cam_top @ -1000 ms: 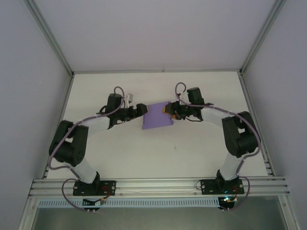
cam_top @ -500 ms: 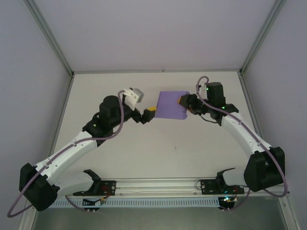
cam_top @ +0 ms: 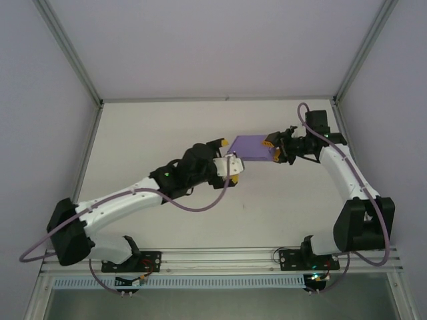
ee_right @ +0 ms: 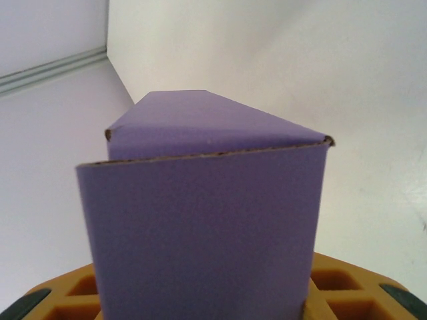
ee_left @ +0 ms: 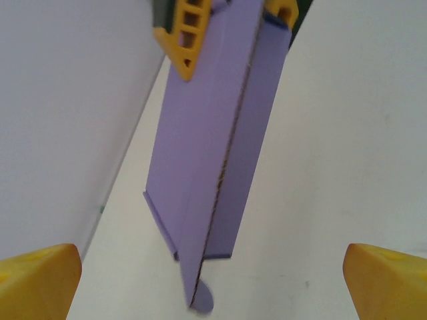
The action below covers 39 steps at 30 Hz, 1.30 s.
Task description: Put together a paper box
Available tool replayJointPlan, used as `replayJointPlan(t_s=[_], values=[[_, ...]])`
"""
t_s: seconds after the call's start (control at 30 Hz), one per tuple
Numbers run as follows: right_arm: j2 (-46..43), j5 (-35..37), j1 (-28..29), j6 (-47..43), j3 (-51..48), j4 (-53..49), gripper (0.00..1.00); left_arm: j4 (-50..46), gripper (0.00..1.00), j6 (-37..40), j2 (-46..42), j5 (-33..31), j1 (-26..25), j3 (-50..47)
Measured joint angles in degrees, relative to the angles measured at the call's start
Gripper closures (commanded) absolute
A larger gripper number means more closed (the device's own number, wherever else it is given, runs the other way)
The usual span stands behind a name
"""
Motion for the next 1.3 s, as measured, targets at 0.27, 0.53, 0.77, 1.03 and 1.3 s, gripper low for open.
replayJointPlan(t_s=[0.27, 0.53, 0.77, 1.03, 1.3], values=[[2.6, -3.7, 0.0, 1.1, 1.2, -4.7, 0.62, 7.3, 0.00, 7.7, 9.4, -8.5, -0.3, 0.0], [4.7, -5.5, 0.0, 0.0, 1.7, -8.0, 0.61, 12.2, 0.30, 10.4, 12.5, -10.7, 0.2, 0.1], [5.1, -6.3, 0.0, -1.2, 3.4, -8.6, 0.53, 11.2, 0.49, 10.1, 12.7, -9.9, 0.2, 0.2], [5.0, -5.4, 0.0, -4.2, 3.5, -9.3, 0.27, 7.9, 0.54, 9.2, 12.2, -9.4, 0.9, 0.2], [-0.9, 7.5, 0.0, -9.1, -0.9, 0.7, 0.00, -7.7, 0.55, 4.2, 12.0, -3.5, 4.3, 6.3]])
